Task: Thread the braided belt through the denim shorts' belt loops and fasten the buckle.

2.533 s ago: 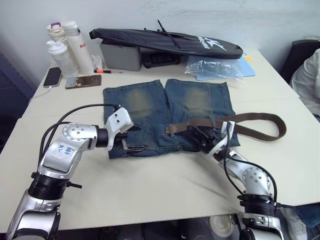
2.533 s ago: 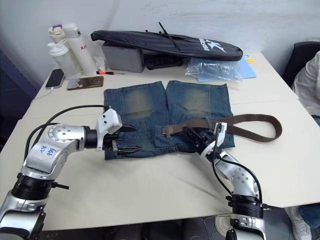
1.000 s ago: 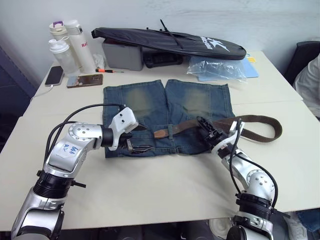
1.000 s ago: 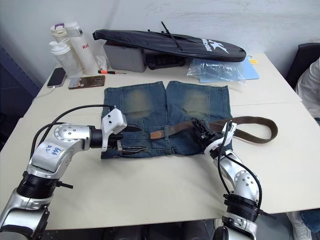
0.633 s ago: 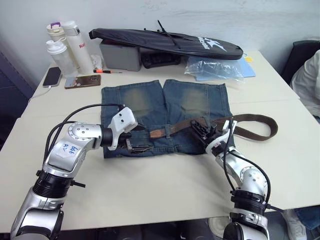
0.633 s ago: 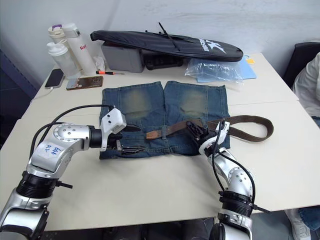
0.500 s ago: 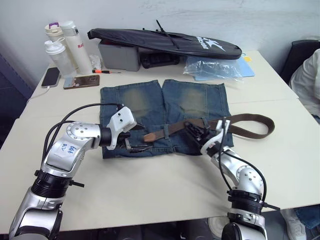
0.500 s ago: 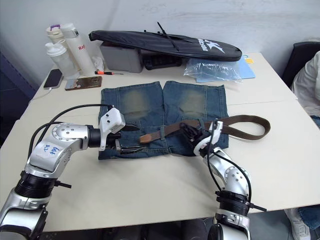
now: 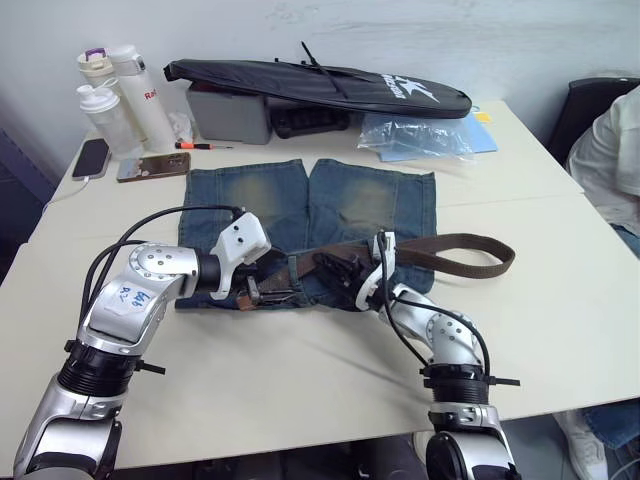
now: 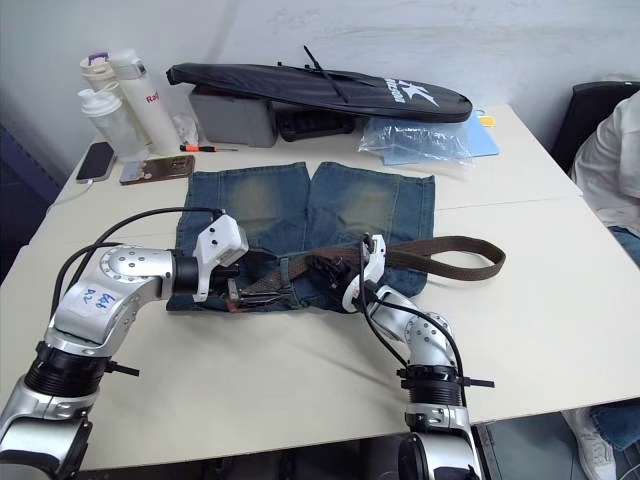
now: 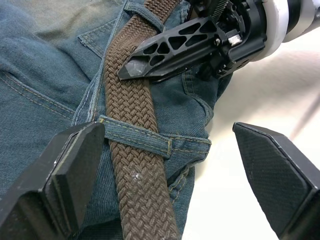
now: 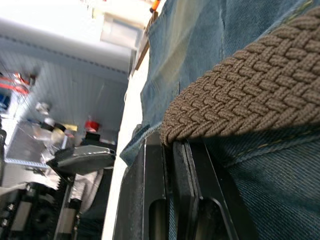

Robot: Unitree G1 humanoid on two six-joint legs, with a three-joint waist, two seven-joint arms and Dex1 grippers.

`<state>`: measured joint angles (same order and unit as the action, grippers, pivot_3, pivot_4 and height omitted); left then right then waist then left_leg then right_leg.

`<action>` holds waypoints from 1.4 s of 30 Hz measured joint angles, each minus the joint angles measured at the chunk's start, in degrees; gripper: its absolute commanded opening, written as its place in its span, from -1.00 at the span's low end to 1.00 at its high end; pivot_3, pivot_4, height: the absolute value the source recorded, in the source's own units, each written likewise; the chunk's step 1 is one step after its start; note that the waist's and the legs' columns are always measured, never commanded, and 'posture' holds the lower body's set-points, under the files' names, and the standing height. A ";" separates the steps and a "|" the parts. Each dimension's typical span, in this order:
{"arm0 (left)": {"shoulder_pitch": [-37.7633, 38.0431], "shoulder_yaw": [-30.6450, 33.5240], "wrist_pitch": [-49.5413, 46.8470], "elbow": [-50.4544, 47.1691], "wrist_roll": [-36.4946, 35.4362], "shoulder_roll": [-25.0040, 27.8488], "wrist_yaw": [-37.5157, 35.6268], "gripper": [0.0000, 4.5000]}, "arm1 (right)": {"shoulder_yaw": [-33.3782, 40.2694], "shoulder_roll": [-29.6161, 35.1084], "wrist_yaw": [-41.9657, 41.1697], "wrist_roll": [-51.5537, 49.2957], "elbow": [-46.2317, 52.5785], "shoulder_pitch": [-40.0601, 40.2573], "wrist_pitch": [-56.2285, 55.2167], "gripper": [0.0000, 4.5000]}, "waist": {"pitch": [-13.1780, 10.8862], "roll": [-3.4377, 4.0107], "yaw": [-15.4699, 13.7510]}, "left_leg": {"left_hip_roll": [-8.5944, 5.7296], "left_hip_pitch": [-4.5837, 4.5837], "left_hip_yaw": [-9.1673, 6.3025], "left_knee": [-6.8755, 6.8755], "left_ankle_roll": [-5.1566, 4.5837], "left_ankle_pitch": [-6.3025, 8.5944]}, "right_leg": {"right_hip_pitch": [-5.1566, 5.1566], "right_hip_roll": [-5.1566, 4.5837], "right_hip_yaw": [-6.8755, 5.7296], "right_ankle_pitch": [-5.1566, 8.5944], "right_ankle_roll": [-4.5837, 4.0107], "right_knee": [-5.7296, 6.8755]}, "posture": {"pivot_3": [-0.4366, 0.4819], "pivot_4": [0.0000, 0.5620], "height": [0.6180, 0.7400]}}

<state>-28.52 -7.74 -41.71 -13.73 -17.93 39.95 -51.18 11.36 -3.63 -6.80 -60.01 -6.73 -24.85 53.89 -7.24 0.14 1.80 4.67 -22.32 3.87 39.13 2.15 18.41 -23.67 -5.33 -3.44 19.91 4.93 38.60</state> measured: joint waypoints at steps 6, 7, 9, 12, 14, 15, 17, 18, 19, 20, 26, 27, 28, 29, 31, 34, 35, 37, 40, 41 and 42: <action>0.03 0.05 0.28 0.10 0.00 0.15 -0.33 1.00 | 0.58 7.16 0.06 -3.61 9.61 5.39 7.15 0.90 | -0.10 0.17 -0.59 | -0.13 -0.22 -0.01 0.03 0.11 0.07 | -0.04 -0.17 -0.08 0.00 0.01 -0.19 | -0.05 -0.47 -0.61; -0.07 0.09 0.68 0.68 0.01 0.27 -0.59 1.00 | 0.86 10.32 0.55 -4.77 13.15 6.17 9.41 0.98 | -0.11 0.18 -0.76 | -0.17 -0.23 0.00 0.03 0.13 0.08 | 0.00 -0.20 -0.07 -0.01 0.02 -0.35 | -0.05 -0.47 -0.61; -0.10 0.16 0.98 1.33 0.03 0.50 -0.96 1.00 | 1.80 12.71 1.53 -6.93 16.19 6.63 11.55 0.98 | -0.12 0.16 -0.87 | -0.17 -0.26 -0.01 0.03 0.13 0.09 | 0.01 -0.20 -0.05 -0.05 0.10 -0.47 | -0.05 -0.47 -0.61; -1.16 0.28 1.65 3.21 0.00 0.79 -2.06 1.00 | 2.29 18.02 2.40 -12.01 22.84 6.44 15.47 0.98 | -0.20 0.26 -1.19 | -0.17 -0.36 0.01 0.02 0.10 0.10 | -0.02 -0.17 -0.09 -0.10 0.17 -0.63 | -0.05 -0.47 -0.61; -2.34 0.63 2.05 4.52 0.00 1.67 -2.85 1.00 | 2.01 22.36 1.53 -13.65 26.32 5.70 16.84 0.98 | -0.22 0.25 -1.39 | -0.13 -0.37 0.00 -0.03 0.07 0.11 | -0.02 -0.10 -0.14 -0.10 0.18 -0.69 | -0.05 -0.47 -0.61; -2.82 1.03 1.91 5.24 -0.01 2.13 -3.31 1.00 | 1.21 24.67 -0.01 -13.42 27.95 5.23 16.94 0.98 | -0.23 0.26 -1.55 | -0.13 -0.37 0.00 -0.06 0.04 0.12 | -0.03 -0.08 -0.15 -0.10 0.18 -0.72 | -0.05 -0.47 -0.61; -3.69 1.27 0.96 6.14 -0.12 3.82 -4.41 1.00 | -4.88 33.50 -6.68 -6.65 32.74 4.25 13.38 0.98 | -0.33 0.39 -1.70 | -0.14 -0.39 -0.03 -0.09 0.02 0.13 | -0.03 -0.07 -0.19 -0.10 0.18 -0.81 | -0.05 -0.47 -0.61; -3.99 1.82 0.63 6.63 -0.19 4.68 -5.09 1.00 | -9.37 39.71 -11.13 -0.29 34.95 3.37 9.75 0.98 | -0.37 0.47 -1.73 | -0.16 -0.39 -0.01 -0.15 0.01 0.13 | -0.01 -0.07 -0.21 -0.10 0.19 -0.92 | -0.05 -0.47 -0.61; -4.45 2.08 0.53 7.61 -0.20 5.39 -5.61 1.00 | -14.52 46.07 -15.21 6.67 36.37 2.36 5.57 0.98 | -0.39 0.49 -1.74 | -0.21 -0.38 0.00 -0.17 0.00 0.14 | -0.01 -0.09 -0.21 -0.10 0.21 -0.98 | -0.05 -0.47 -0.61; -4.85 2.46 0.53 8.29 -0.14 6.33 -6.01 1.00 | -19.81 52.19 -19.52 14.22 37.10 1.42 0.92 0.98 | -0.41 0.41 -1.74 | -0.21 -0.35 0.00 -0.26 -0.01 0.13 | 0.04 -0.08 -0.23 -0.14 0.28 -1.12 | -0.05 -0.47 -0.61; -5.42 3.14 1.02 10.24 -0.09 7.66 -7.49 1.00 | -35.09 56.63 -32.31 35.66 28.91 0.49 -14.68 0.98 | -0.65 -0.16 -1.92 | -0.19 -0.20 0.17 -0.36 0.13 0.06 | 0.17 -0.16 -0.26 -0.16 0.37 -1.16 | -0.05 -0.47 -0.61; -5.42 3.17 1.04 10.23 -0.11 7.76 -7.73 1.00 | -35.91 56.49 -32.87 37.01 27.78 0.43 -15.44 0.98 | -0.66 -0.15 -1.95 | -0.20 -0.20 0.20 -0.33 0.16 0.04 | 0.16 -0.19 -0.27 -0.16 0.37 -1.14 | -0.05 -0.47 -0.61; -5.42 3.28 1.08 10.18 -0.18 7.97 -8.01 1.00 | -36.37 55.99 -33.51 38.37 26.38 0.33 -16.28 0.98 | -0.66 -0.15 -1.95 | -0.20 -0.19 0.26 -0.30 0.21 0.01 | 0.16 -0.21 -0.29 -0.16 0.37 -1.14 | -0.05 -0.47 -0.61; -5.40 3.46 1.11 10.13 -0.28 8.34 -8.38 1.00 | -36.54 55.16 -34.01 39.39 24.81 0.06 -17.02 0.98 | -0.66 -0.16 -1.94 | -0.18 -0.19 0.30 -0.24 0.32 -0.04 | 0.16 -0.22 -0.31 -0.17 0.38 -1.14 | -0.05 -0.47 -0.61; -4.65 5.00 1.21 9.71 -1.08 10.11 -9.63 1.00 | -36.17 52.41 -35.06 40.97 21.39 -1.30 -17.53 0.73 | -0.66 -0.17 -1.78 | -0.16 -0.07 0.38 -0.12 0.20 0.05 | 0.20 -0.29 -0.30 -0.17 0.38 -0.99 | -0.05 -0.47 -0.61; -2.76 5.40 1.19 9.05 -1.18 11.11 -10.20 1.00 | -35.40 51.18 -35.13 42.00 19.73 -1.76 -16.81 0.28 | -0.65 -0.14 -1.82 | -0.13 -0.02 0.38 -0.05 0.16 0.07 | 0.19 -0.29 -0.30 -0.18 0.31 -0.90 | -0.05 -0.47 -0.61; -1.66 5.39 1.05 8.59 -1.25 11.29 -10.36 1.00 | -35.07 51.13 -35.27 42.79 19.48 -1.80 -16.64 0.03 | -0.65 -0.12 -1.82 | -0.12 -0.02 0.38 -0.05 0.16 0.08 | 0.17 -0.29 -0.30 -0.18 0.26 -0.86 | -0.05 -0.47 -0.61; -0.85 5.39 0.50 8.07 -1.28 11.29 -10.32 1.00 | -34.84 51.21 -35.51 44.39 19.22 -1.79 -16.92 -0.28 | -0.65 -0.15 -2.09 | -0.11 -0.03 0.31 -0.05 0.16 0.07 | 0.15 -0.29 -0.38 -0.16 0.18 -0.84 | -0.05 -0.47 -0.61; -0.60 5.37 -0.17 7.40 -1.31 11.29 -10.13 1.00 | -34.60 53.13 -36.37 47.73 19.03 -1.24 -18.89 -0.89 | -0.63 -0.12 -3.06 | -0.15 -0.01 0.29 -0.01 0.16 0.08 | 0.08 -0.33 -0.39 -0.06 -0.04 -0.87 | -0.05 -0.47 -0.61; -0.62 5.37 -0.30 7.30 -1.32 11.27 -10.06 1.00 | -33.95 53.57 -36.79 48.05 19.18 -0.58 -19.12 -0.94 | -0.63 -0.12 -3.34 | -0.16 0.00 0.28 -0.01 0.16 0.09 | 0.07 -0.33 -0.41 -0.06 -0.04 -0.90 | -0.05 -0.47 -0.61; -0.62 5.37 -0.44 7.27 -1.34 11.26 -10.00 1.00 | -33.15 54.02 -37.13 48.19 19.41 0.16 -19.26 -0.94 | -0.63 -0.13 -3.54 | -0.19 -0.03 0.27 0.00 0.16 0.09 | 0.08 -0.36 -0.41 -0.07 -0.03 -0.91 | -0.05 -0.47 -0.61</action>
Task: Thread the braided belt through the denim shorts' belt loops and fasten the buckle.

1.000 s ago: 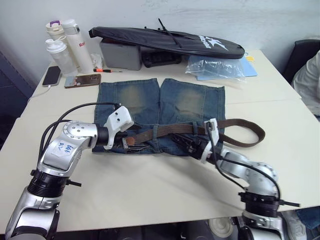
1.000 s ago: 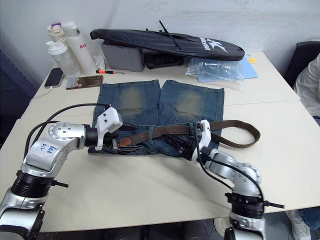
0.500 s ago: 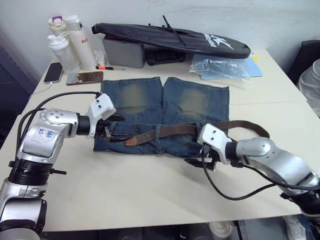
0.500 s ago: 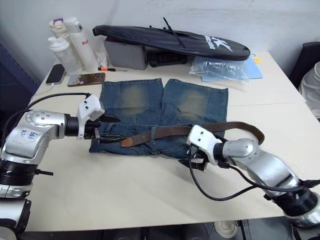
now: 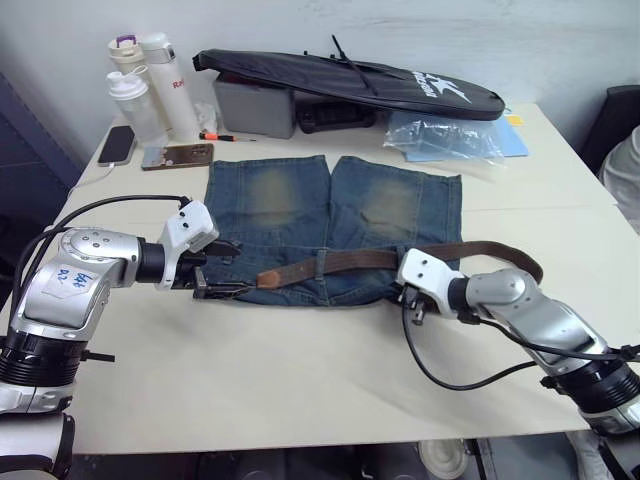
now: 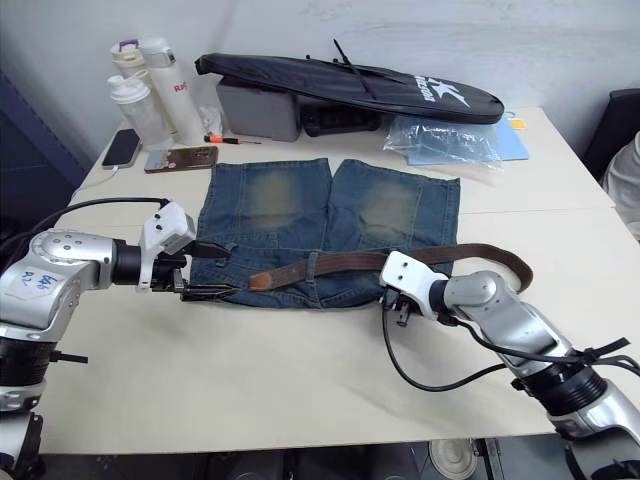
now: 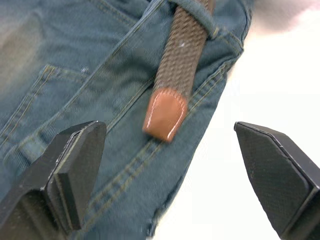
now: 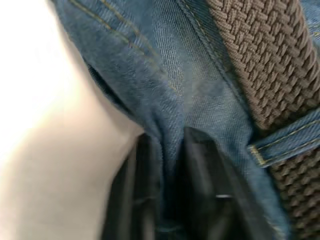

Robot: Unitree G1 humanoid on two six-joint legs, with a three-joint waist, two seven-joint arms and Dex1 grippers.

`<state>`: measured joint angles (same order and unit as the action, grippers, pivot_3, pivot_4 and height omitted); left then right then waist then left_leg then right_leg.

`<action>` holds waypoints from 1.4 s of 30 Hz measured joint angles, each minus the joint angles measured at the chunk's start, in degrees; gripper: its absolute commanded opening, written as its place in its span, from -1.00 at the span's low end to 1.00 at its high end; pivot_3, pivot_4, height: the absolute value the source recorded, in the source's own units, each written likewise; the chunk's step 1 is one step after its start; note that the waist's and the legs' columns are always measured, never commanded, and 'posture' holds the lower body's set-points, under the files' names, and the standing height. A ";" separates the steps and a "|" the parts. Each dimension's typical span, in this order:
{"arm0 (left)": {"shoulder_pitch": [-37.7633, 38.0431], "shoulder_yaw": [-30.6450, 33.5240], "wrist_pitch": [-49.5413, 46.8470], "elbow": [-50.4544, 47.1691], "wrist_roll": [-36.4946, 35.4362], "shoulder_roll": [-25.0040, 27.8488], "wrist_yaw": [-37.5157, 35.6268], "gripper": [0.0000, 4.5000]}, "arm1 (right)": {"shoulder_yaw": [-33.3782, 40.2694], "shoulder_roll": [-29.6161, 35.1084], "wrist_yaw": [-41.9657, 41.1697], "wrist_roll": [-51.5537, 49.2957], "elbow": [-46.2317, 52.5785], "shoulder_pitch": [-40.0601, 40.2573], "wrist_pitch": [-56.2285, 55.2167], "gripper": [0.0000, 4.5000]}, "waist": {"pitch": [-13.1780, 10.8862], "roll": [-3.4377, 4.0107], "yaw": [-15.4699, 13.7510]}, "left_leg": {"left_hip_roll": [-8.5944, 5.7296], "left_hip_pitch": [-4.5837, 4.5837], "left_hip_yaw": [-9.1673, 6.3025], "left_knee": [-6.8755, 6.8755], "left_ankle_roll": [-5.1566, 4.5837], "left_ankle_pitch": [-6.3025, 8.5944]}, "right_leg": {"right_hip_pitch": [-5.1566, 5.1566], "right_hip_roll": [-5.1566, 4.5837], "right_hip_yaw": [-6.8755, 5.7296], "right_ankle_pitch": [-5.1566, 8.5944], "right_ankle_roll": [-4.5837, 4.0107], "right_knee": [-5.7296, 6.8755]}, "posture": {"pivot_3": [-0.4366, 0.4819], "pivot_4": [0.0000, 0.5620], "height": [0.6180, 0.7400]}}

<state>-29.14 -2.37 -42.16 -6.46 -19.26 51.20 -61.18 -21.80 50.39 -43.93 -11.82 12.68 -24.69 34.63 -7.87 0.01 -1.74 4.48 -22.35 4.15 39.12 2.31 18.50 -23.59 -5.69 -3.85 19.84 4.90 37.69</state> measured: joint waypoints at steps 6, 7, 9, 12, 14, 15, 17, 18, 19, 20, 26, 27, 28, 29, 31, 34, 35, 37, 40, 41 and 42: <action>-0.65 -1.21 -0.60 -0.65 -0.73 -1.23 -0.54 1.00 | 5.31 8.84 -3.16 1.68 2.46 5.87 -1.88 -0.94 | 0.02 0.15 -1.35 | -0.69 -0.20 -0.01 0.02 -0.23 0.04 | 0.07 -0.65 -0.01 -0.09 0.24 0.07 | -0.05 -0.47 -0.61; -0.85 -1.42 -0.93 -0.78 -0.81 -1.46 -0.65 1.00 | 6.88 10.78 -3.83 2.26 2.15 7.24 -2.78 -0.94 | 0.02 0.15 -1.44 | -0.73 -0.24 0.03 0.05 -0.31 0.08 | 0.09 -0.73 -0.07 -0.09 0.24 0.02 | -0.05 -0.47 -0.61; -1.31 -2.31 -1.61 -1.26 -1.16 -2.44 -0.86 1.00 | 8.98 14.08 -5.21 3.22 0.68 9.73 -6.23 -0.94 | 0.02 0.15 -1.49 | -0.89 -0.33 0.07 0.11 -0.39 0.08 | 0.11 -0.88 -0.10 -0.09 0.25 -0.04 | -0.05 -0.47 -0.61; -2.05 -3.75 -3.41 -2.19 -2.82 -5.37 -0.91 1.00 | 11.15 17.33 -6.84 5.92 -2.95 12.71 -13.63 -0.94 | -0.04 0.08 -1.39 | -0.89 -0.38 0.28 0.17 -0.36 0.04 | 0.13 -0.93 -0.11 -0.29 0.61 -0.21 | -0.05 -0.47 -0.61; -2.65 -4.78 -4.81 -2.36 -3.39 -6.83 -0.54 1.00 | 11.89 18.07 -7.41 6.96 -5.16 13.35 -16.40 -0.94 | -0.12 -0.05 -1.15 | -0.85 -0.37 0.35 0.20 -0.30 0.00 | 0.12 -0.93 -0.12 -0.36 0.80 -0.23 | -0.05 -0.47 -0.61; -3.19 -5.00 -5.78 -2.36 -3.59 -8.09 0.03 1.00 | 12.49 18.08 -7.69 7.30 -5.74 13.66 -16.93 -0.94 | -0.16 -0.09 -1.16 | -0.82 -0.36 0.35 0.20 -0.25 -0.04 | 0.13 -0.92 -0.12 -0.38 0.85 -0.23 | -0.05 -0.47 -0.61; -4.72 -6.42 -8.09 -3.27 -4.56 -12.40 1.81 1.00 | 13.32 17.75 -7.91 7.43 -6.14 13.74 -17.04 -0.94 | -0.25 -0.04 -1.24 | -0.78 -0.37 0.32 0.33 -0.20 -0.11 | 0.13 -0.91 -0.15 -0.42 0.95 -0.13 | -0.05 -0.47 -0.61; -5.19 -7.17 -8.45 -3.53 -4.61 -13.37 2.13 1.00 | 13.38 17.45 -7.88 7.56 -6.13 13.73 -16.92 -0.94 | -0.25 -0.05 -1.23 | -0.77 -0.36 0.31 0.37 -0.18 -0.12 | 0.13 -0.90 -0.15 -0.42 0.95 -0.08 | -0.05 -0.47 -0.61; -5.89 -8.23 -8.74 -3.74 -4.62 -14.90 2.61 1.00 | 13.40 16.95 -7.80 7.90 -6.10 13.70 -16.64 -0.94 | -0.25 -0.05 -1.24 | -0.74 -0.37 0.29 0.45 -0.16 -0.13 | 0.13 -0.88 -0.16 -0.42 0.95 -0.04 | -0.05 -0.47 -0.61; -6.70 -9.76 -8.91 -3.85 -4.62 -16.81 3.12 1.00 | 13.43 16.38 -7.68 8.28 -6.01 13.65 -16.24 -0.94 | -0.26 -0.06 -1.23 | -0.73 -0.37 0.27 0.50 -0.12 -0.15 | 0.14 -0.87 -0.17 -0.42 0.97 0.01 | -0.05 -0.47 -0.61; -10.52 -17.48 -10.55 0.96 -2.03 -23.92 7.32 1.00 | 14.25 14.35 -7.33 9.19 -4.00 13.86 -13.38 -0.94 | -0.26 -0.02 -0.97 | -0.70 -0.33 0.26 0.60 -0.09 -0.24 | 0.15 -0.87 -0.17 -0.44 1.00 0.13 | -0.05 -0.47 -0.61; -10.89 -18.97 -10.51 1.95 -0.85 -24.32 7.92 1.00 | 14.55 14.28 -7.30 9.19 -3.57 14.20 -13.05 -0.94 | -0.26 -0.01 -0.95 | -0.71 -0.33 0.26 0.59 -0.08 -0.25 | 0.15 -0.87 -0.17 -0.44 1.00 0.13 | -0.05 -0.47 -0.61; -11.22 -20.33 -10.54 3.49 0.41 -25.21 8.86 1.00 | 15.09 14.27 -7.23 9.19 -3.06 14.78 -12.58 -0.94 | -0.26 -0.01 -0.97 | -0.71 -0.33 0.26 0.60 -0.08 -0.25 | 0.15 -0.88 -0.17 -0.44 1.00 0.13 | -0.05 -0.47 -0.61; -11.41 -20.98 -10.57 4.78 1.08 -25.93 9.46 1.00 | 15.51 14.26 -7.16 9.18 -2.63 15.26 -12.10 -0.94 | -0.26 0.00 -0.98 | -0.71 -0.36 0.26 0.61 -0.08 -0.25 | 0.13 -0.88 -0.17 -0.45 1.00 0.12 | -0.05 -0.47 -0.61; -11.59 -21.38 -10.81 6.09 1.63 -26.88 10.27 1.00 | 16.16 14.27 -7.01 9.19 -1.81 16.09 -11.64 -0.94 | -0.27 -0.01 -0.97 | -0.71 -0.41 0.25 0.63 -0.08 -0.25 | 0.10 -0.87 -0.18 -0.45 1.00 0.12 | -0.05 -0.47 -0.61; -12.28 -21.36 -10.93 7.19 1.75 -27.56 10.60 1.00 | 17.12 14.27 -6.91 9.15 -1.17 17.10 -10.98 -0.94 | -0.26 0.00 -1.09 | -0.72 -0.45 0.21 0.65 -0.08 -0.24 | 0.10 -0.88 -0.22 -0.44 1.00 0.11 | -0.05 -0.47 -0.61; -12.49 -21.35 -10.95 7.32 1.78 -27.64 10.64 0.82 | 17.45 14.26 -6.88 9.13 -0.94 17.39 -10.82 -0.94 | -0.25 0.02 -1.16 | -0.72 -0.46 0.21 0.66 -0.08 -0.24 | 0.10 -0.89 -0.22 -0.44 1.00 0.09 | -0.05 -0.47 -0.61; -12.73 -21.32 -11.20 7.38 1.73 -27.68 10.56 0.71 | 17.78 14.27 -6.82 9.12 -0.69 17.75 -10.67 -0.94 | -0.25 0.02 -1.19 | -0.73 -0.48 0.20 0.67 -0.08 -0.24 | 0.10 -0.89 -0.24 -0.44 1.00 0.08 | -0.05 -0.47 -0.61; -12.91 -21.12 -14.09 7.38 -0.21 -28.63 8.63 0.23 | 18.54 14.26 -6.53 9.09 0.32 18.86 -9.78 -0.94 | -0.23 0.08 -1.21 | -0.74 -0.64 0.06 0.85 -0.11 -0.22 | 0.11 -0.91 -0.35 -0.44 0.99 0.08 | -0.05 -0.47 -0.61; -12.91 -21.13 -14.64 7.38 -1.03 -29.06 8.25 -0.03 | 18.60 14.26 -6.52 9.10 0.37 18.87 -9.69 -0.94 | -0.23 0.09 -1.22 | -0.74 -0.69 0.02 0.88 -0.11 -0.22 | 0.10 -0.91 -0.39 -0.44 0.99 0.08 | -0.05 -0.47 -0.61; -12.91 -21.13 -14.80 7.38 -1.20 -29.13 8.09 -0.14 | 18.61 14.26 -6.52 9.10 0.39 18.88 -9.68 -0.94 | -0.23 0.09 -1.21 | -0.74 -0.69 0.01 0.89 -0.12 -0.22 | 0.11 -0.91 -0.40 -0.44 0.99 0.08 | -0.05 -0.47 -0.61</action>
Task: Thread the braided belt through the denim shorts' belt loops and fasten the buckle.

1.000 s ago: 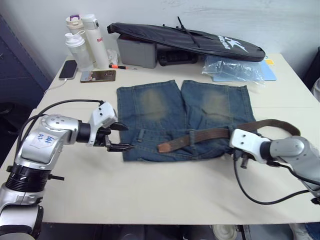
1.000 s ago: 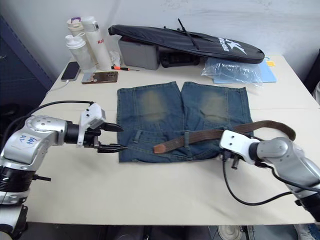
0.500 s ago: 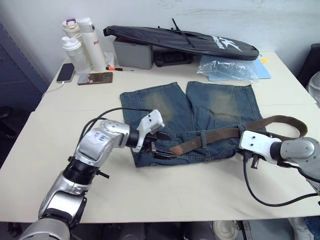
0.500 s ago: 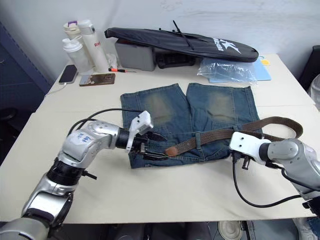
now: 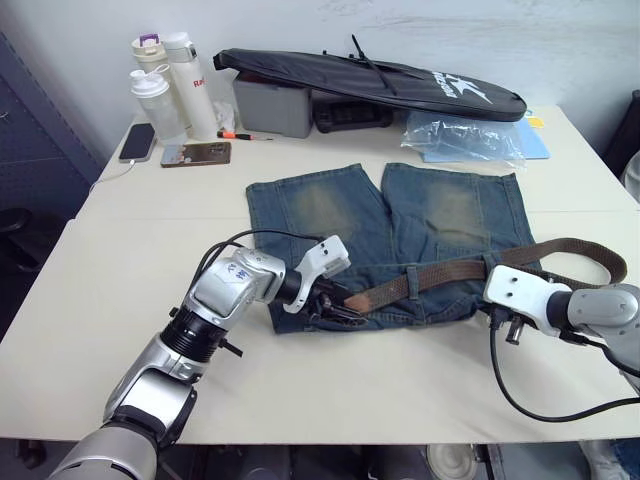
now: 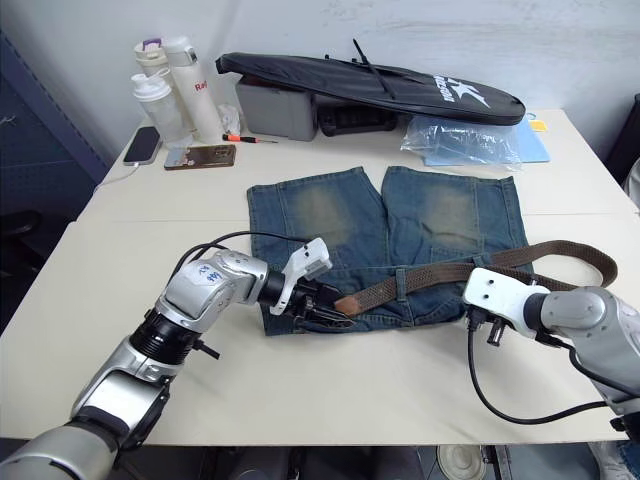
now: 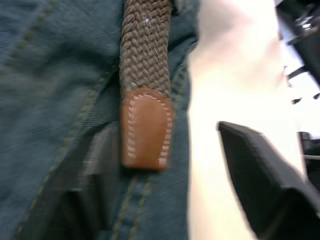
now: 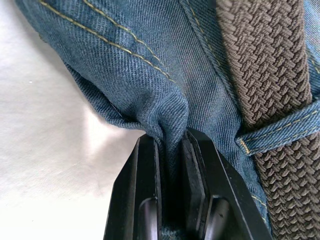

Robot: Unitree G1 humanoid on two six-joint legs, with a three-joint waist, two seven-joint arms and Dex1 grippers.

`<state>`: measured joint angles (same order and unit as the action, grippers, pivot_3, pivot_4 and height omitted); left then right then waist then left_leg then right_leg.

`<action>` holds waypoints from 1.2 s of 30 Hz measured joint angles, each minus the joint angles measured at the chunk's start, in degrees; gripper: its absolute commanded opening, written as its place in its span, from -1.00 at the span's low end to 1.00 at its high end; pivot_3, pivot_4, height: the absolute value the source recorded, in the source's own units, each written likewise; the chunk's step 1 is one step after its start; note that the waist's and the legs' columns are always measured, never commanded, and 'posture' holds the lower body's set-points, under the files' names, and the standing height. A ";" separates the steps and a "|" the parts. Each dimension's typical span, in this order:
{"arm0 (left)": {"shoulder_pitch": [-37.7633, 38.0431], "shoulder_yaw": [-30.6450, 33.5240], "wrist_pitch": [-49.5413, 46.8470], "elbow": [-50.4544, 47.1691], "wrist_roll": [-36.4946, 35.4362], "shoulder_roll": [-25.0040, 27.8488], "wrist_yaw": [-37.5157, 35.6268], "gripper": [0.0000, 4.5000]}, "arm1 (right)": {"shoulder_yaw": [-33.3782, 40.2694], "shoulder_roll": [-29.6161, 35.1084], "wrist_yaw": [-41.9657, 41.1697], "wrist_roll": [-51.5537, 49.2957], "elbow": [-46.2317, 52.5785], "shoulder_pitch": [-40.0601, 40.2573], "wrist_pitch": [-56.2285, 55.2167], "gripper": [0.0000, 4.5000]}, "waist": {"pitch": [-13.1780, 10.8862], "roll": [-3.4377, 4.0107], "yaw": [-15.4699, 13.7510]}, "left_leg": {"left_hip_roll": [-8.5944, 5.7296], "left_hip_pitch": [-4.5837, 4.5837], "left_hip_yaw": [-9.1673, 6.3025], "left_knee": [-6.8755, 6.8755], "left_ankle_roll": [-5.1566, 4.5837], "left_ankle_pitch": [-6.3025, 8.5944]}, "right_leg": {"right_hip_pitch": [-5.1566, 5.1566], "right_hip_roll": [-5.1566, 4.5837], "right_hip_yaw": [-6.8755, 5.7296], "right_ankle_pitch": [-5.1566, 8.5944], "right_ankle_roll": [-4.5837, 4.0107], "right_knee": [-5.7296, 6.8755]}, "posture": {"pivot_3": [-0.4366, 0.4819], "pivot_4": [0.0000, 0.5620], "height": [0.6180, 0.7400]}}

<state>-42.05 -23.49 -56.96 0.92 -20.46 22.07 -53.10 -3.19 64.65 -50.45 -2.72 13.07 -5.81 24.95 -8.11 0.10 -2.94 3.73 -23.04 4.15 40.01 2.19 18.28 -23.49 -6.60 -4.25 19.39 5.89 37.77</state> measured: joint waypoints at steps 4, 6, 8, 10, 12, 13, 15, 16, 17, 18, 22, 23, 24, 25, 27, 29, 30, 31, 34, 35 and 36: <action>-0.01 0.39 -0.74 0.01 -0.75 -0.11 -0.55 -0.98 | 0.02 -0.06 0.02 0.01 0.00 0.06 0.00 -0.94 | 0.01 0.03 0.03 | 0.00 0.00 -0.04 0.00 -0.02 -0.01 | 0.01 0.00 -0.03 0.00 0.00 0.02 | -0.05 -0.47 -0.61; -0.02 0.74 -1.11 0.01 -1.15 -0.09 -0.81 -1.00 | 0.02 -0.10 0.02 0.02 -0.02 0.06 -0.01 -0.94 | 0.02 0.04 0.03 | 0.00 0.00 -0.06 0.00 -0.02 -0.02 | 0.01 0.01 -0.05 0.00 0.00 0.02 | -0.05 -0.47 -0.61; -0.14 1.03 -1.18 0.52 -1.48 -0.08 -0.94 -1.00 | 0.01 -0.20 0.00 0.05 -0.26 -0.03 -0.10 -0.94 | 0.04 0.07 0.04 | 0.00 -0.01 -0.08 0.02 -0.01 -0.03 | 0.03 0.00 -0.07 0.00 0.00 0.03 | -0.05 -0.47 -0.61; -0.25 1.55 -1.10 1.84 -1.57 0.14 -0.94 -1.00 | -0.01 -0.34 -0.04 0.05 -0.46 -0.21 -0.21 -0.94 | 0.03 0.07 0.09 | -0.01 -0.01 -0.09 0.03 -0.02 -0.03 | 0.02 0.00 -0.08 0.00 0.00 0.04 | -0.05 -0.47 -0.61; -1.29 2.72 -0.32 3.28 -1.56 2.42 -1.69 -1.00 | -0.02 -0.38 -0.11 0.05 -0.95 -0.28 -0.74 -0.94 | 0.03 0.08 0.14 | 0.00 0.00 -0.10 0.01 0.00 -0.07 | 0.01 0.01 -0.10 0.00 0.00 0.08 | -0.05 -0.47 -0.61; -2.03 3.29 0.15 4.51 -1.45 3.42 -1.86 -1.00 | -0.03 -0.38 -0.12 0.05 -1.07 -0.31 -0.94 -0.94 | 0.03 0.09 0.15 | 0.00 -0.01 -0.13 0.00 0.00 -0.09 | 0.01 0.01 -0.12 0.00 0.00 0.08 | -0.05 -0.47 -0.61; -3.17 4.92 1.42 6.91 -1.07 5.41 -2.24 -1.00 | -0.03 -0.39 -0.12 0.05 -1.16 -0.33 -1.14 -0.94 | 0.03 0.10 0.19 | 0.00 -0.01 -0.13 0.00 0.01 -0.10 | 0.01 0.00 -0.13 0.00 0.00 0.09 | -0.05 -0.47 -0.61; -3.79 5.18 2.44 8.42 -0.64 6.77 -2.81 -1.00 | -0.04 -0.39 -0.15 0.05 -1.25 -0.33 -1.22 -0.94 | 0.04 0.11 0.22 | 0.00 -0.01 -0.13 0.00 0.01 -0.10 | 0.01 0.00 -0.13 0.00 0.00 0.09 | -0.05 -0.47 -0.61; -4.17 5.37 3.26 9.58 -0.23 8.17 -3.45 -1.00 | -0.04 -0.39 -0.16 0.05 -1.27 -0.33 -1.29 -0.94 | 0.04 0.11 0.24 | 0.00 -0.02 -0.13 -0.01 0.01 -0.10 | 0.00 0.00 -0.13 0.00 0.00 0.08 | -0.05 -0.47 -0.61; -4.39 5.53 4.08 10.87 0.31 9.70 -4.30 -1.00 | -0.04 -0.39 -0.23 0.05 -1.34 -0.33 -1.36 -0.94 | 0.04 0.11 0.26 | 0.00 -0.02 -0.13 -0.01 0.01 -0.10 | 0.00 0.00 -0.14 0.00 0.00 0.08 | -0.05 -0.47 -0.61; -4.37 5.49 5.73 11.49 0.81 12.63 -7.24 -1.00 | -0.04 -0.39 -0.56 0.06 -2.01 -0.46 -1.48 -0.94 | 0.04 0.11 0.09 | -0.03 -0.06 -0.13 0.03 0.01 -0.09 | 0.02 -0.03 -0.16 0.00 0.00 0.06 | -0.05 -0.47 -0.61; -4.36 5.49 5.83 11.49 0.83 12.71 -7.46 -1.00 | -0.04 -0.39 -0.57 0.06 -2.08 -0.48 -1.50 -0.94 | 0.04 0.11 0.09 | -0.04 -0.06 -0.14 0.04 0.01 -0.09 | 0.02 -0.03 -0.15 0.00 -0.01 0.06 | -0.05 -0.47 -0.61; -4.33 5.45 6.00 11.48 0.85 12.76 -7.83 -1.00 | -0.04 -0.39 -0.58 0.06 -2.19 -0.53 -1.57 -0.94 | 0.04 0.12 0.08 | -0.06 -0.07 -0.13 0.06 0.00 -0.09 | 0.03 -0.05 -0.15 -0.01 -0.01 0.06 | -0.05 -0.47 -0.61; -4.09 5.41 6.55 11.47 0.99 12.76 -8.22 -1.00 | -0.10 -0.47 -0.60 0.08 -2.32 -0.69 -1.70 -0.94 | 0.04 0.12 0.12 | -0.06 -0.07 -0.13 0.07 -0.01 -0.09 | 0.03 -0.05 -0.14 -0.01 0.00 0.07 | -0.05 -0.47 -0.61; -3.29 5.56 6.81 11.46 0.89 12.39 -8.34 -1.00 | -0.11 -0.84 -0.70 0.47 -2.52 -0.82 -2.18 -0.94 | 0.04 0.12 0.14 | -0.04 -0.06 -0.14 0.06 -0.03 -0.11 | 0.01 -0.03 -0.14 -0.01 0.00 0.14 | -0.05 -0.47 -0.61; -3.15 6.50 6.17 11.32 0.36 11.27 -8.24 -0.61 | -0.16 -1.03 -0.89 0.56 -2.75 -1.12 -2.32 -0.94 | 0.04 0.11 0.14 | -0.03 -0.06 -0.16 0.06 -0.04 -0.14 | 0.00 -0.02 -0.16 -0.01 0.00 0.17 | -0.05 -0.47 -0.61; -3.16 7.14 5.80 11.32 0.07 10.82 -8.06 -0.45 | -0.16 -1.11 -0.95 0.58 -2.85 -1.18 -2.35 -0.94 | 0.04 0.11 0.17 | -0.04 -0.06 -0.16 0.06 -0.05 -0.16 | 0.00 -0.03 -0.16 -0.02 0.01 0.18 | -0.05 -0.47 -0.61; -3.18 7.97 5.42 11.21 -0.38 10.41 -7.85 -0.30 | -0.16 -1.23 -1.03 0.61 -2.92 -1.28 -2.38 -0.94 | 0.04 0.11 0.21 | -0.04 -0.05 -0.16 0.06 -0.05 -0.16 | 0.00 -0.03 -0.15 -0.02 0.01 0.19 | -0.05 -0.47 -0.61; -3.37 10.52 4.55 11.09 -1.62 11.19 -8.00 0.32 | -0.15 -1.36 -1.18 0.61 -3.04 -1.34 -2.55 -0.94 | 0.05 0.13 0.39 | -0.03 -0.04 -0.17 0.04 -0.03 -0.17 | -0.01 -0.02 -0.15 -0.03 0.02 0.22 | -0.05 -0.47 -0.61; -3.40 11.18 4.53 11.08 -1.75 11.80 -8.18 0.48 | -0.15 -1.36 -1.21 0.61 -3.05 -1.34 -2.62 -0.94 | 0.05 0.13 0.43 | -0.03 -0.04 -0.17 0.02 -0.03 -0.18 | -0.02 -0.02 -0.16 -0.03 0.02 0.22 | -0.05 -0.47 -0.61; -3.42 12.06 4.54 11.06 -1.82 13.03 -8.47 0.71 | -0.07 -1.36 -1.31 0.61 -3.11 -1.30 -2.95 -0.94 | 0.06 0.14 0.47 | -0.03 -0.04 -0.18 0.01 -0.02 -0.18 | -0.02 -0.02 -0.16 -0.03 0.02 0.21 | -0.05 -0.47 -0.61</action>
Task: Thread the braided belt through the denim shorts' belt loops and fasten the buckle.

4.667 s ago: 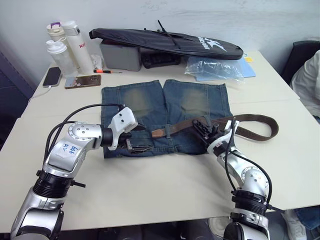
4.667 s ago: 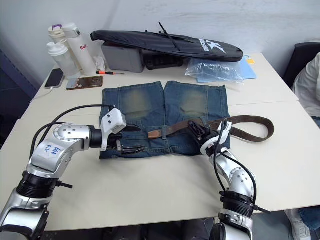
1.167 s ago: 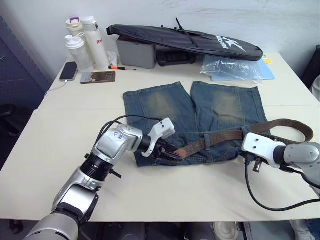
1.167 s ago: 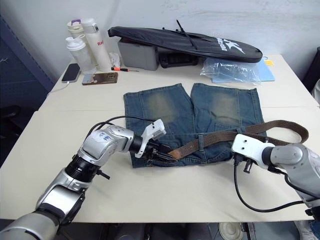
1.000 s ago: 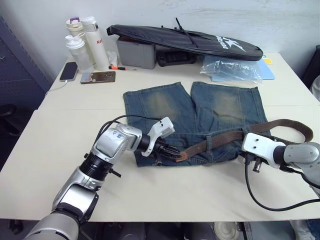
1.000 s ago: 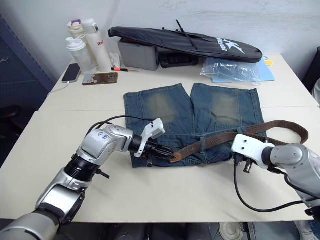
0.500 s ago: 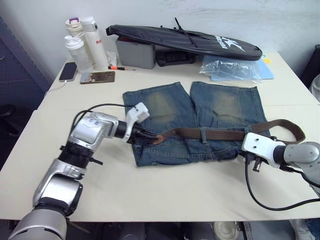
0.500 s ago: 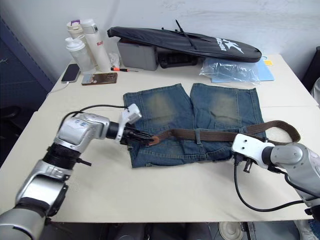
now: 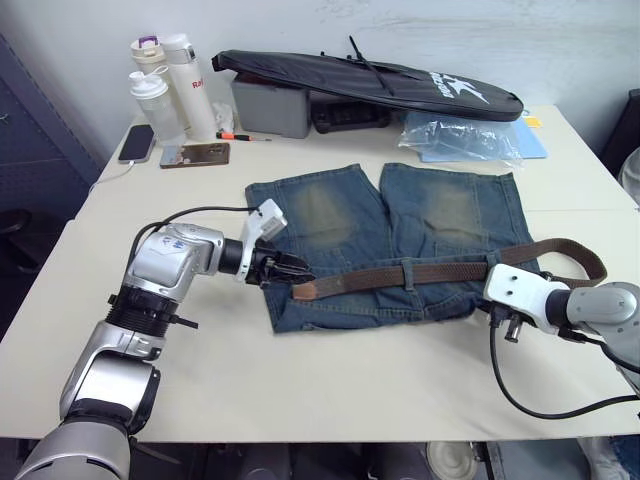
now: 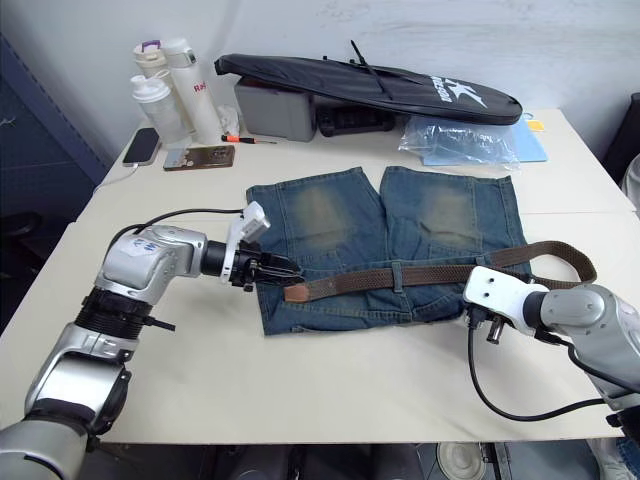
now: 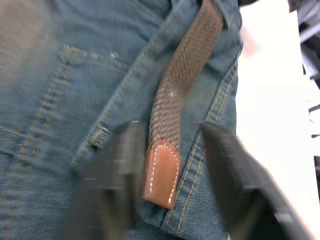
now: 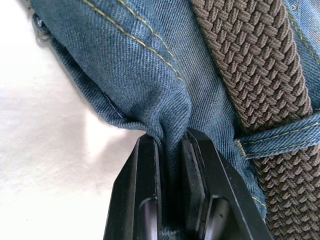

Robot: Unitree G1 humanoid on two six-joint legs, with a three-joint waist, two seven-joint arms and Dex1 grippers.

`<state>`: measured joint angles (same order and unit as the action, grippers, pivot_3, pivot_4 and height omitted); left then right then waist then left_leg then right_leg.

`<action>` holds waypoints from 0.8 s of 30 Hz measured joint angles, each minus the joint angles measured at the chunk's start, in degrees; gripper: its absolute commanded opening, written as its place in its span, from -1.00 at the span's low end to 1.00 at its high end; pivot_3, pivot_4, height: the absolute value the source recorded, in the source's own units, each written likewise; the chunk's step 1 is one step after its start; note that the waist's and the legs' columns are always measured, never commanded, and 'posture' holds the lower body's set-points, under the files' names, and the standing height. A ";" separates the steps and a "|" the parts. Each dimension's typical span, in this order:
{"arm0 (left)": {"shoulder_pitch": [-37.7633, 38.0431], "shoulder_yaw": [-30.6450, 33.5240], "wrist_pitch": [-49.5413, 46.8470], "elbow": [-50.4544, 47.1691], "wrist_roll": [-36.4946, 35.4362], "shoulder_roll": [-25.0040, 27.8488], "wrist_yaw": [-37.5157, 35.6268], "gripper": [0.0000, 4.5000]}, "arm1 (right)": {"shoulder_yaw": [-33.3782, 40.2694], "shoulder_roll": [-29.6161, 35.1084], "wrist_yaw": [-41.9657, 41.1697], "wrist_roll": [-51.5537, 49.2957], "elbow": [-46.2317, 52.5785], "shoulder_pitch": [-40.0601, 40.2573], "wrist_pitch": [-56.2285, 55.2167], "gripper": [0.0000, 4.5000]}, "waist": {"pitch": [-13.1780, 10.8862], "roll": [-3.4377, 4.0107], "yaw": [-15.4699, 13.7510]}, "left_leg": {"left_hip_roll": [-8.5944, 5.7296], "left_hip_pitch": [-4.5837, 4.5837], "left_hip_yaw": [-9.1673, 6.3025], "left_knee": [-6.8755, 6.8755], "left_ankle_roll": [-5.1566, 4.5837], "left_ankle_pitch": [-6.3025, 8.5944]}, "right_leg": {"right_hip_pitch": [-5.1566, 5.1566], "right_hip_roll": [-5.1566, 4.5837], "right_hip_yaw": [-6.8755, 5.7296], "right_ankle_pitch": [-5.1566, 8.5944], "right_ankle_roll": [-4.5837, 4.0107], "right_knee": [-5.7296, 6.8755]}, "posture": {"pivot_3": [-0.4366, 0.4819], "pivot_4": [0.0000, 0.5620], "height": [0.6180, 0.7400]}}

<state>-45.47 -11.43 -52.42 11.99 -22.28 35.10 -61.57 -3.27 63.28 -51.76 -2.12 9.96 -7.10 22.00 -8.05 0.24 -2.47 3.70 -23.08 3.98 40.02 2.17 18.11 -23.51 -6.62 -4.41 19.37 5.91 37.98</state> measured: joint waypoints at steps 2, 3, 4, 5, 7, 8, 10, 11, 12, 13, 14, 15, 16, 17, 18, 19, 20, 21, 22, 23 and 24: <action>0.01 1.15 0.06 -0.01 -0.05 1.61 -0.43 1.00 | 0.17 0.01 -0.16 0.00 -0.60 0.13 -0.98 -0.94 | 0.00 0.00 -0.01 | 0.00 0.00 0.00 -0.01 0.00 0.00 | 0.01 0.00 0.00 0.00 0.00 -0.01 | -0.05 -0.47 -0.61; 0.01 1.92 0.24 -0.03 -0.05 2.28 -0.50 1.00 | 0.20 0.18 -0.27 0.07 -1.39 0.14 -2.09 -0.94 | 0.00 0.00 -0.04 | -0.01 -0.01 0.00 0.01 0.00 0.00 | 0.01 -0.01 -0.01 0.00 0.00 -0.02 | -0.05 -0.47 -0.61; 0.21 2.84 0.59 -0.49 -0.21 3.40 -0.66 1.00 | 0.20 0.96 -0.37 0.67 -3.19 0.08 -4.28 -0.94 | 0.00 0.01 -0.09 | -0.05 -0.03 0.01 0.04 0.00 0.00 | 0.01 -0.03 0.00 0.00 0.01 -0.02 | -0.05 -0.47 -0.61; 0.52 3.74 0.67 -0.98 -0.41 4.02 -0.89 1.00 | 0.27 1.64 -0.37 1.18 -4.58 0.00 -5.38 -0.94 | 0.00 0.02 -0.15 | -0.07 -0.03 0.02 0.05 0.00 0.00 | 0.04 -0.05 0.02 -0.02 0.03 -0.05 | -0.05 -0.47 -0.61; 2.53 5.07 0.68 -4.21 -1.91 5.76 -2.47 1.00 | 0.32 2.93 -0.39 2.48 -8.38 -1.13 -8.17 -0.94 | 0.00 0.04 -0.14 | -0.09 -0.06 0.05 0.07 -0.01 0.01 | 0.02 -0.07 0.05 -0.03 0.03 -0.08 | -0.05 -0.47 -0.61; 3.54 5.49 0.62 -5.95 -2.80 6.00 -3.45 1.00 | 0.37 3.73 -0.36 3.22 -10.20 -1.74 -9.18 -0.94 | 0.01 0.07 -0.22 | -0.12 -0.06 0.06 0.08 -0.01 0.01 | 0.03 -0.11 0.06 -0.03 0.03 -0.05 | -0.05 -0.47 -0.61; 5.33 6.02 0.23 -9.66 -4.84 6.06 -4.72 1.00 | 0.35 4.42 -0.09 5.03 -14.02 -3.89 -11.13 -0.94 | 0.00 0.06 -0.31 | -0.10 -0.08 0.05 0.09 -0.01 0.00 | 0.02 -0.09 0.06 -0.02 0.03 -0.05 | -0.05 -0.47 -0.61; 6.00 6.06 -0.08 -11.16 -5.61 5.91 -4.86 1.00 | 0.16 4.45 0.06 5.82 -15.55 -5.09 -12.19 -0.94 | 0.01 0.07 -0.27 | -0.09 -0.06 0.04 0.10 0.00 0.00 | 0.01 -0.08 0.06 -0.02 0.03 -0.03 | -0.05 -0.47 -0.61; 6.71 6.11 -0.22 -12.96 -6.71 5.46 -4.90 1.00 | -0.30 4.45 0.25 7.08 -17.41 -6.62 -13.65 -0.94 | 0.00 0.09 -0.17 | -0.08 -0.06 0.04 0.08 0.01 -0.01 | 0.00 -0.06 0.06 -0.02 0.03 0.00 | -0.05 -0.47 -0.61; 7.24 6.09 -0.25 -14.40 -7.25 5.13 -4.90 1.00 | -0.68 4.43 0.37 7.94 -18.34 -7.49 -14.52 -0.94 | 0.00 0.10 -0.13 | -0.05 -0.04 0.04 0.08 0.01 -0.01 | -0.01 -0.05 0.07 -0.02 0.03 0.02 | -0.05 -0.47 -0.61; 7.74 6.09 -0.26 -15.60 -7.62 4.92 -4.84 1.00 | -0.93 4.29 0.41 8.41 -18.94 -8.11 -15.08 -0.94 | 0.01 0.11 -0.03 | -0.03 -0.03 0.04 0.07 0.03 -0.02 | -0.01 -0.03 0.06 -0.02 0.03 0.05 | -0.05 -0.47 -0.61; 8.13 6.01 -0.25 -16.57 -8.08 4.48 -4.71 1.00 | -1.01 3.92 0.50 9.14 -19.40 -8.58 -15.70 -0.94 | 0.01 0.12 0.11 | -0.01 -0.02 0.03 0.06 0.05 -0.04 | -0.03 -0.01 0.06 -0.02 0.03 0.10 | -0.05 -0.47 -0.61; 8.38 5.86 -0.22 -17.35 -8.20 4.01 -4.44 1.00 | -1.17 3.58 0.59 9.66 -19.41 -8.80 -15.86 -0.94 | 0.01 0.12 0.19 | 0.00 0.00 0.03 0.06 0.06 -0.04 | -0.03 0.00 0.06 -0.02 0.03 0.12 | -0.05 -0.47 -0.61; 8.58 5.75 -0.18 -17.89 -8.20 3.83 -4.30 1.00 | -1.21 3.43 0.66 9.93 -19.40 -8.82 -15.92 -0.94 | 0.01 0.12 0.32 | 0.00 -0.01 0.03 0.06 0.08 -0.06 | -0.03 -0.01 0.06 -0.02 0.03 0.14 | -0.05 -0.47 -0.61; 8.86 5.57 -0.05 -18.32 -8.20 3.61 -4.04 1.00 | -1.21 3.30 0.75 10.01 -19.35 -8.81 -15.88 -0.72 | 0.01 0.13 0.47 | -0.01 0.00 0.03 0.08 0.09 -0.06 | -0.03 -0.02 0.07 -0.02 0.03 0.17 | -0.05 -0.47 -0.61; 9.03 5.43 -0.02 -18.33 -8.20 3.59 -3.89 1.00 | -1.19 3.28 0.81 10.01 -19.24 -8.79 -15.81 -0.48 | 0.01 0.15 0.61 | -0.01 -0.01 0.03 0.10 0.09 -0.06 | -0.03 -0.02 0.07 -0.02 0.03 0.17 | -0.05 -0.47 -0.61; 9.23 5.33 0.01 -18.33 -8.20 3.59 -3.77 1.00 | -1.02 3.29 0.81 10.01 -19.11 -8.70 -15.57 -0.35 | 0.01 0.15 0.73 | -0.02 -0.01 0.03 0.12 0.09 -0.06 | -0.02 -0.03 0.07 -0.02 0.03 0.17 | -0.05 -0.47 -0.61; 9.43 5.21 0.05 -18.32 -8.20 3.59 -3.67 1.00 | -0.47 3.31 0.79 9.96 -19.07 -8.44 -15.31 -0.11 | 0.01 0.15 0.86 | -0.02 -0.01 0.03 0.13 0.09 -0.06 | -0.01 -0.03 0.07 -0.02 0.03 0.17 | -0.05 -0.47 -0.61; 9.58 4.65 0.22 -18.33 -8.19 3.59 -3.67 1.00 | 0.80 3.64 0.42 9.74 -18.68 -7.56 -14.78 0.10 | 0.01 0.15 0.95 | -0.02 -0.01 0.03 0.14 0.09 -0.06 | -0.01 -0.03 0.07 -0.02 0.03 0.17 | -0.05 -0.47 -0.61; 9.66 4.41 0.38 -18.31 -8.19 3.57 -3.68 1.00 | 1.47 3.90 0.12 9.59 -18.42 -7.19 -14.46 0.32 | 0.01 0.16 1.02 | -0.02 -0.01 0.04 0.14 0.09 -0.06 | -0.01 -0.03 0.08 -0.02 0.04 0.17 | -0.05 -0.47 -0.61; 9.68 4.03 0.66 -18.30 -8.18 3.53 -3.76 1.00 | 2.38 4.75 -0.28 9.29 -17.78 -6.40 -14.26 0.50 | 0.01 0.17 1.06 | -0.02 -0.01 0.04 0.14 0.09 -0.06 | -0.01 -0.04 0.09 -0.02 0.04 0.17 | -0.05 -0.47 -0.61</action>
<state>-35.79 -7.41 -51.76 -6.31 -30.46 38.64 -65.33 -0.89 68.03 -52.04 7.18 -7.81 -13.51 7.75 -8.04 0.42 -1.41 3.68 -23.09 4.02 40.16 2.26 18.05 -23.52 -6.66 -4.33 19.34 5.95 38.16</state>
